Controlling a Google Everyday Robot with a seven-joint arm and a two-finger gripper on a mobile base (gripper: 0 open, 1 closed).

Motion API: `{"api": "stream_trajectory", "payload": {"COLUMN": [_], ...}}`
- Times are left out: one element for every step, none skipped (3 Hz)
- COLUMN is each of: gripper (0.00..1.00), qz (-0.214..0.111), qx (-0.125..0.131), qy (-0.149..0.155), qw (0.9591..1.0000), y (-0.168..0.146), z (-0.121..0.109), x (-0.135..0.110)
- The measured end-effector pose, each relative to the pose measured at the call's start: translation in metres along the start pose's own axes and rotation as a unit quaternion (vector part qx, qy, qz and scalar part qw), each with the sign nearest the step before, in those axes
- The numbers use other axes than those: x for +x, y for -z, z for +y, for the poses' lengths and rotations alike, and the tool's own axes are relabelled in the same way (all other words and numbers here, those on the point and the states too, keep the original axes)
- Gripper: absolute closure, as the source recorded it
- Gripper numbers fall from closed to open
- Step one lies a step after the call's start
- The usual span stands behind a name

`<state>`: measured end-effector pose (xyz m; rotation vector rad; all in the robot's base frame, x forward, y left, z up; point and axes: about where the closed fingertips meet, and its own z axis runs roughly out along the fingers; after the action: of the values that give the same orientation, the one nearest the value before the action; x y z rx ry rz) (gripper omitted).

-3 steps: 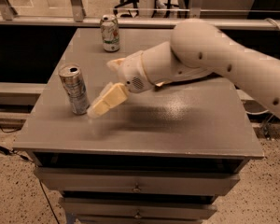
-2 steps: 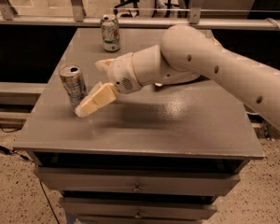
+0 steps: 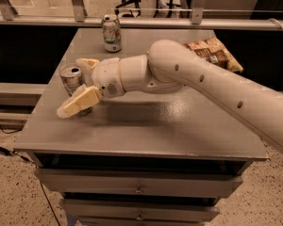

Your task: Move redbull can near 7up can

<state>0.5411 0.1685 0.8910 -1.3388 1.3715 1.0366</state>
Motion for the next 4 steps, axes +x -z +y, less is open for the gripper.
{"api": "stream_trajectory", "payload": {"gripper": [0.33,0.57,0.87,1.0], "qz": [-0.024,-0.026,-0.022,-0.019], "qx": [-0.001,0.006,0.033,0.056], "qy": [0.011,0.012,0.029,0.048], "qw": [0.9997,0.9996,0.9988,0.9971], "y": [-0.007,-0.002,0.024,0.046], "z": [0.001,-0.001,-0.016,-0.033], "x": [-0.006,-0.009,-0.022,-0.036]}}
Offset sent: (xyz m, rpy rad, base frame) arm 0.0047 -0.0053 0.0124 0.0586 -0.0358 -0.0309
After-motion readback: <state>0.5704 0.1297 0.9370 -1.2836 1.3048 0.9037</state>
